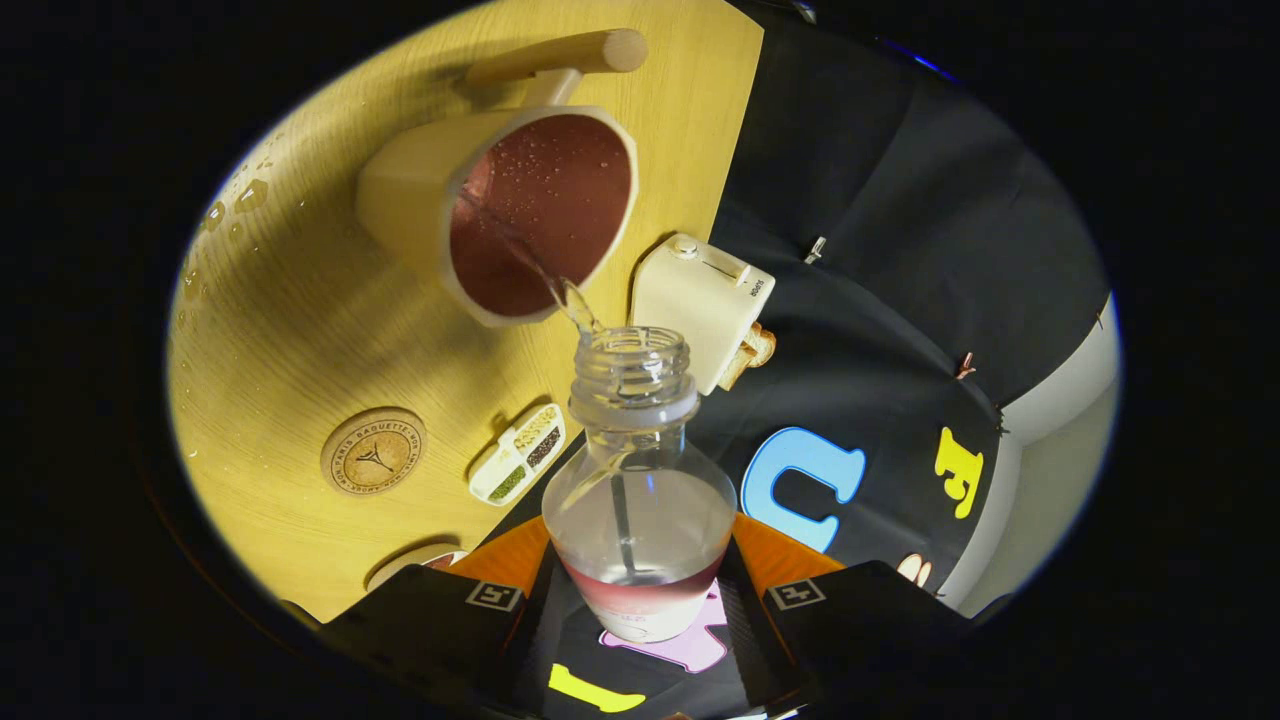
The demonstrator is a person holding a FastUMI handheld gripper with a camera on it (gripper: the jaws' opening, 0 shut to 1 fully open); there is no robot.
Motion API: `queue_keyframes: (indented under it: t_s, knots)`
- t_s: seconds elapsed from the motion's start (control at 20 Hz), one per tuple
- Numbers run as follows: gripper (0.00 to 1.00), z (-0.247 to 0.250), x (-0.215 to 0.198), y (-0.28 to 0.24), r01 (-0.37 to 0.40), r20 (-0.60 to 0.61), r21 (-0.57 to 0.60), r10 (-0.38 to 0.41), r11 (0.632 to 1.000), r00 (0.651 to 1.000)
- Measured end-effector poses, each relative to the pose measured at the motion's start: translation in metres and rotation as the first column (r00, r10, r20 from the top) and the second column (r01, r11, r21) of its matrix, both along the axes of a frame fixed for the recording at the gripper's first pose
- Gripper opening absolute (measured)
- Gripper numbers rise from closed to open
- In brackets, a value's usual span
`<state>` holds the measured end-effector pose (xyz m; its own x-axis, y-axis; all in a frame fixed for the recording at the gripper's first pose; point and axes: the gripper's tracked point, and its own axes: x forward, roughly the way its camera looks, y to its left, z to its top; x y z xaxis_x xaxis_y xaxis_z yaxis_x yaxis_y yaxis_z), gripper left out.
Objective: Take the bottle from table, then pour the juice into the cup, finally place the bottle on the coaster
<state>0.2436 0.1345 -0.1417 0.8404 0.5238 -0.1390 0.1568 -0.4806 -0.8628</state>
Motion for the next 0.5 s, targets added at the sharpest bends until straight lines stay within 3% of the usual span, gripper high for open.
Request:
queue_keyframes:
  t_s: [0.5]
  knots:
    - [0.74, 0.0084, 0.0041, 0.0107, -0.025, 0.039, -0.05, 0.027, 0.998, 0.999]
